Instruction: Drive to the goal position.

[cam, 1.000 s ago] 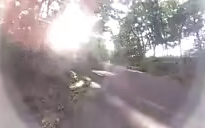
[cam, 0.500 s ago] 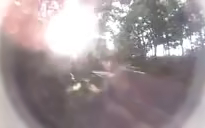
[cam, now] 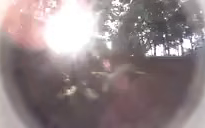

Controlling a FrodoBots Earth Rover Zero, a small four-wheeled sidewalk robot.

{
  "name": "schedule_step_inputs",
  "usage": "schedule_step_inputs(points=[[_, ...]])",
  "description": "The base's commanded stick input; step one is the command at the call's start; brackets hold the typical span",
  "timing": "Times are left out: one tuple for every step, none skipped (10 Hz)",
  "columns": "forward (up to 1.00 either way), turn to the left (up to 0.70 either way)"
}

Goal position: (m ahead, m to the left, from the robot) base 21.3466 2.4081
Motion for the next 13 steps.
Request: schedule_step_inputs(points=[[0.70,-0.01],[0.70,-0.01],[0.70,-0.01],[0.70,-0.01],[0.70,-0.01],[0.70,-0.01],[0.70,-0.01],[0.70,-0.01],[0.70,-0.01],[0.70,-0.01],[0.70,-0.01],[0.70,-0.01],[0.70,-0.01]])
